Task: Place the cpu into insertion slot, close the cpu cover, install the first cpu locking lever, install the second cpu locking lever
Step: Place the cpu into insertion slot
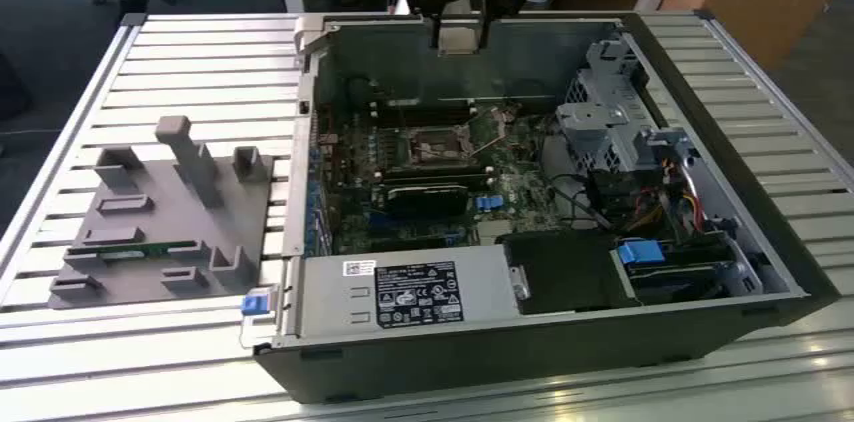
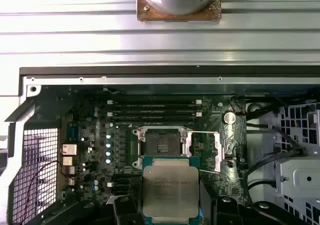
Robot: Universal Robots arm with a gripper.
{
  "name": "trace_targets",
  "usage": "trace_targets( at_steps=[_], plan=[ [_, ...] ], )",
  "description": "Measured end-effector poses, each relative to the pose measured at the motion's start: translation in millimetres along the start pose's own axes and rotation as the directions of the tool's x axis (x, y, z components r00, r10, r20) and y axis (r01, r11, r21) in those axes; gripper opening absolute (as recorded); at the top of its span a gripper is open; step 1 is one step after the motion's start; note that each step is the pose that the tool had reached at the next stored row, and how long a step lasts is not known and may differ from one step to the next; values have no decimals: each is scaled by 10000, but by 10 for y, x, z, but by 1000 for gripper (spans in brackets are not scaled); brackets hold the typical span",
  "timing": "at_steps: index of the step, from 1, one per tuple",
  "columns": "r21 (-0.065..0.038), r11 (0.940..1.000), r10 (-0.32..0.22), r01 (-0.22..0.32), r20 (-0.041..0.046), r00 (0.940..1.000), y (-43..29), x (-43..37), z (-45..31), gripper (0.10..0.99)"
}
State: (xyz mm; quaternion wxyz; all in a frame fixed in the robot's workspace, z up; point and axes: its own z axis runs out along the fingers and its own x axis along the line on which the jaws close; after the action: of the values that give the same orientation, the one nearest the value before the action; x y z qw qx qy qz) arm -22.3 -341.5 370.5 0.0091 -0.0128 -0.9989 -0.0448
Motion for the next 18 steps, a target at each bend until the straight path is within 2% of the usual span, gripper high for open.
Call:
trace_targets(
  at_steps=[10,14,18],
  plan=[
    [-1,9999,107,-107,10,9999,0,-1,0,541],
    [13,9983,574,-574,53,9983,0,0,3,541],
    [14,9920,1259,-1259,114,9920,-1,0,9,541]
  ],
)
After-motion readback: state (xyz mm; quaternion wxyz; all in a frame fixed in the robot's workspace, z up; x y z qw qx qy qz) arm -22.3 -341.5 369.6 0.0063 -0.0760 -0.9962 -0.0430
